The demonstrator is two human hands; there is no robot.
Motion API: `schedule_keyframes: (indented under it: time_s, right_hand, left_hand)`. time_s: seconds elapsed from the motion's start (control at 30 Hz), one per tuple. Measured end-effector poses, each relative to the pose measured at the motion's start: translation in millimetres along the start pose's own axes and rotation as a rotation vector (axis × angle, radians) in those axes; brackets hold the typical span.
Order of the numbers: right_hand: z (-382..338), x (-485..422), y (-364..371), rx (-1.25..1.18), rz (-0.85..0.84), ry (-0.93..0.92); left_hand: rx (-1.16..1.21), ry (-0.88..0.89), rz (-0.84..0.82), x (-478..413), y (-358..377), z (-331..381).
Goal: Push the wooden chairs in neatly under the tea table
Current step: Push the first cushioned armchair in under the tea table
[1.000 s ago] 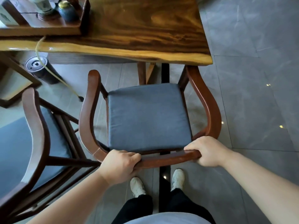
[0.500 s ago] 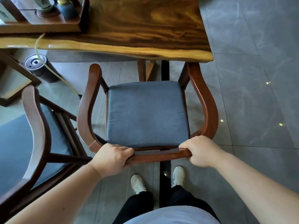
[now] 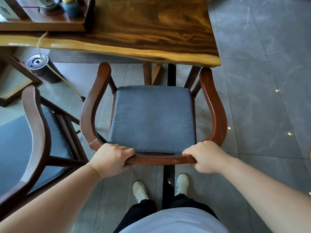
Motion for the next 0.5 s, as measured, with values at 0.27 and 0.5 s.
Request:
schedule_keyframes:
  time_s: [0.27, 0.5]
  right_hand:
    - [-4.8, 8.6, 17.8, 0.001, 0.003, -0.002]
    - [-10.7, 4.4, 8.2, 0.028, -0.080, -0.046]
  left_hand:
    - [0.029, -0.070, -0.079, 15.6, 2.4, 16.2]
    - [-0.033, -0.255, -0.181, 15.6, -7.8, 32.6]
Point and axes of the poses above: each hand's wrist, its own x-axis away from the middle knuckle, its own y-axis out of the palm, z = x × y, the point moved 1 cm from there along -x, towards the middle knuckle, and after that the axes turned 14 degrees about -x, right-handed, at the moved point
